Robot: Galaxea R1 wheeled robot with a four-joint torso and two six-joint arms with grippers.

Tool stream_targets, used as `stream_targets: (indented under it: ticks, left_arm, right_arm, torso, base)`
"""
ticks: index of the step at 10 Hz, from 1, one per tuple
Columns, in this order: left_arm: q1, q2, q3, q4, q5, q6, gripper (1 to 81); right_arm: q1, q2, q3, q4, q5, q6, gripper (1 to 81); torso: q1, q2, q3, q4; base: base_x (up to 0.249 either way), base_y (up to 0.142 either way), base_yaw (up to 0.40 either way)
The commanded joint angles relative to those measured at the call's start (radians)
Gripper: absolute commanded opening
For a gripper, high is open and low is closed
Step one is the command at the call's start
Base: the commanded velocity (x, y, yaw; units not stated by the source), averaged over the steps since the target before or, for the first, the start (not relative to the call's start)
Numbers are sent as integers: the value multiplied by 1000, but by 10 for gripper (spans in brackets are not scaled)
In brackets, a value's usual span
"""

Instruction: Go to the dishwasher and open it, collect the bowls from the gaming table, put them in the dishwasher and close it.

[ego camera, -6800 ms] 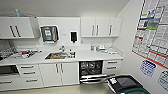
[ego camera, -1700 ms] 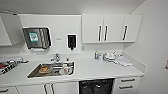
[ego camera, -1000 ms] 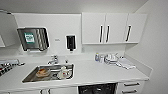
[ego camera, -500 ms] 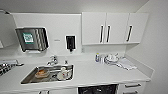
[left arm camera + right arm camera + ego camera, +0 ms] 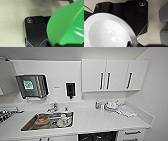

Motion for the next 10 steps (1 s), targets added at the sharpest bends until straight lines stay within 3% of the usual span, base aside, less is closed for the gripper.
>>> stream_targets:
  ticks: [1,2,3,4,6,8,9,10]
  left_arm:
    - [-48,-34,5,5,-47,-4,10]
    - [-48,-56,38,7,-83,-9,10]
    - [-48,-96,103,11,-84,-9,10]
    - [-50,-142,178,13,-84,-9,10]
    - [-68,-231,340,13,-75,-11,10]
    - [-103,-290,491,13,-37,-11,10]
    - [-126,-331,590,14,21,-11,10]
    - [-140,-395,704,13,50,-3,10]
  right_arm:
    - [34,-8,21,3,-44,2,10]
    - [36,-7,24,3,-44,2,10]
    - [36,-8,23,1,-44,2,10]
    - [37,-8,23,1,-44,2,10]
    - [41,-7,23,-3,-44,0,10]
    - [42,-7,24,-3,-44,0,10]
    - [42,-7,24,-6,-44,0,10]
    - [44,-7,23,-3,-44,0,10]
  torso:
    - [0,0,0,0]
    - [0,0,0,0]
    - [0,0,-61,0]
    - [0,0,-96,0]
    - [-1,0,-130,0]
    - [-1,0,-198,0]
    - [-1,0,-139,0]
    - [0,0,-169,0]
  base:
    - [0,0,0]
    - [0,0,0]
    - [0,0,0]
    - [0,0,0]
    - [0,0,0]
    - [0,0,0]
    - [0,0,0]
    - [0,0,0]
